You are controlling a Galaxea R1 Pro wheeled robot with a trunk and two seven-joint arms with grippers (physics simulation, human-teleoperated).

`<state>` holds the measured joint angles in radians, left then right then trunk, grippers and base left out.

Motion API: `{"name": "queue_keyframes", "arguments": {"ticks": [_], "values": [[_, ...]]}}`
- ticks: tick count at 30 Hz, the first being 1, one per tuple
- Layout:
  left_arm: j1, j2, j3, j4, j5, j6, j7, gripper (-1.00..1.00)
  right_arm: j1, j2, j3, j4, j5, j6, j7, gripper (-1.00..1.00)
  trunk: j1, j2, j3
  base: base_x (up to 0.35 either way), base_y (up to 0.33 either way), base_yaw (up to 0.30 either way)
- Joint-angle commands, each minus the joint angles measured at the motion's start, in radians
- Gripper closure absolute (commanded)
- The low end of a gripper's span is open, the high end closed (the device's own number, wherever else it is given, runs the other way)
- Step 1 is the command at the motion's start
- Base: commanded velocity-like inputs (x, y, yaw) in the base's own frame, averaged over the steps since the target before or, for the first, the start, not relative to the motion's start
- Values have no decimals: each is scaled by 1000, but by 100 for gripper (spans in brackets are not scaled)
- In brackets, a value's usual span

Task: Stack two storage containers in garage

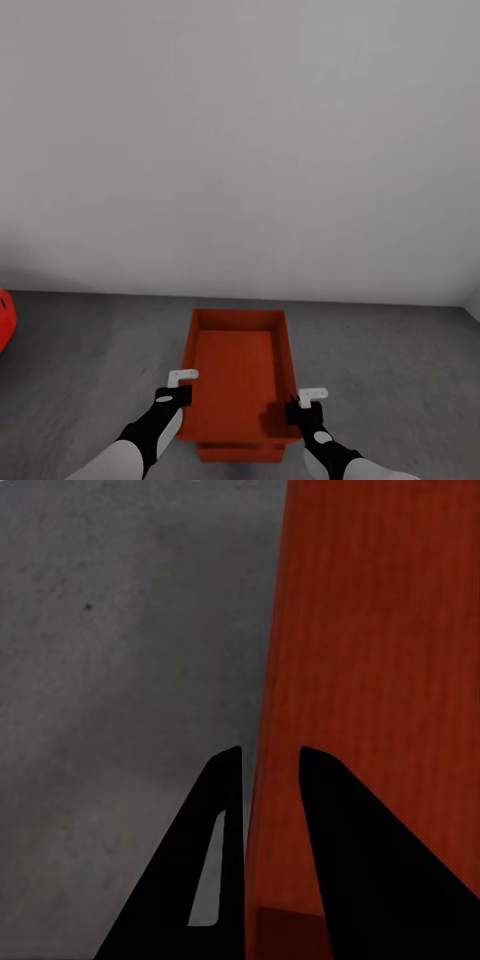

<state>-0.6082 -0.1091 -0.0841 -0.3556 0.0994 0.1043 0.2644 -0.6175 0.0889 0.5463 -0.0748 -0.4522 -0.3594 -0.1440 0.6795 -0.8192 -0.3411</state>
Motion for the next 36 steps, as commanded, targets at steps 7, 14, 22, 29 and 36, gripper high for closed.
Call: {"name": "queue_keyframes", "arguments": {"ticks": [7, 14, 22, 29, 36], "values": [[-1, 0, 6, 0, -6, 8, 12, 100, -1, 0, -17, 4, -30, -7, -9, 100, 1, -1, -2, 288, 0, 0], [-1, 0, 6, -2, -7, 7, 12, 100, -1, 0, -17, 4, -30, -7, -9, 100, 1, -1, -2, 219, 0, 0], [-1, 0, 5, -7, -7, 7, 13, 100, -1, 0, -17, 4, -29, -7, -9, 100, 1, -1, -2, 9, 0, 0], [-1, 0, 5, -6, -6, 6, 13, 100, -1, 0, -17, 4, -29, -7, -9, 100, 1, -1, -2, 0, 0, 0], [-1, 0, 4, -5, -6, 7, 13, 100, -1, 0, -17, 4, -28, -7, -9, 100, 1, -1, -10, 0, 0, 0]]}}
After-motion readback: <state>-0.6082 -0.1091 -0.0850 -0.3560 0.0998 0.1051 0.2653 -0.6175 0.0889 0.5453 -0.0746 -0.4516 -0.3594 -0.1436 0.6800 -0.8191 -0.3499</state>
